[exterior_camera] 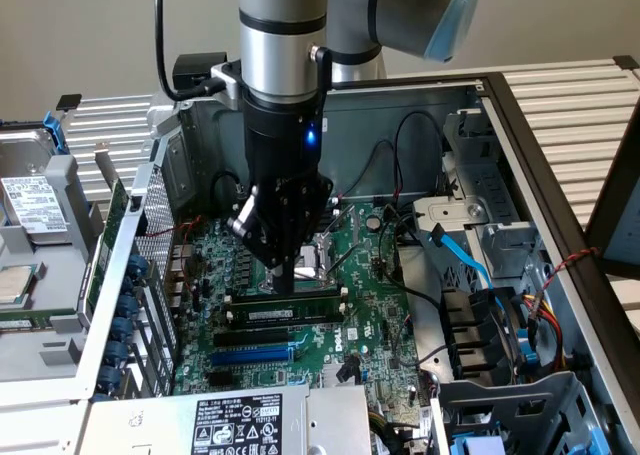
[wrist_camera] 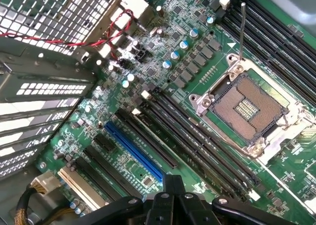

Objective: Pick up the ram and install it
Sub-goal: 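Press down the ram until it locks into place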

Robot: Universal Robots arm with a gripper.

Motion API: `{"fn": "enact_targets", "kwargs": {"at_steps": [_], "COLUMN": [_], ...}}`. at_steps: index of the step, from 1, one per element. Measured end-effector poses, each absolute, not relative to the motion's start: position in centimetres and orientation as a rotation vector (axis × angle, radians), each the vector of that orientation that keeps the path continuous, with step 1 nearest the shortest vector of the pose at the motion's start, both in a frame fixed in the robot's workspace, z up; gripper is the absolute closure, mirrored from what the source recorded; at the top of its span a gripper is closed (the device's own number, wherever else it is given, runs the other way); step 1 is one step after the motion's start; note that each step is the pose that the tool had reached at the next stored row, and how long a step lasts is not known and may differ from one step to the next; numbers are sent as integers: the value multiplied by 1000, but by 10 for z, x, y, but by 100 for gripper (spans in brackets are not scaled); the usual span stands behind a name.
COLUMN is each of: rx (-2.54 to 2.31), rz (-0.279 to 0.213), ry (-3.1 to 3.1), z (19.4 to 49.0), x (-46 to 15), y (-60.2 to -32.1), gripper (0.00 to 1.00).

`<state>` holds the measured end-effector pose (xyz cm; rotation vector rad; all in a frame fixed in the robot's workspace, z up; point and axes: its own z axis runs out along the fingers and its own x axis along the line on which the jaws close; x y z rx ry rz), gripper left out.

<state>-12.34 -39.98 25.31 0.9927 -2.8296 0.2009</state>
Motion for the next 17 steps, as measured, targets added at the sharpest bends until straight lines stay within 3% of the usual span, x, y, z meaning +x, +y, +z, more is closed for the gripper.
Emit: {"fn": "enact_targets", "kwargs": {"at_steps": [17], "rx": [654], "rz": [175], "ry": [-2913], "z": [253], "x": [-123], "y": [-400], "gripper": [90]}}
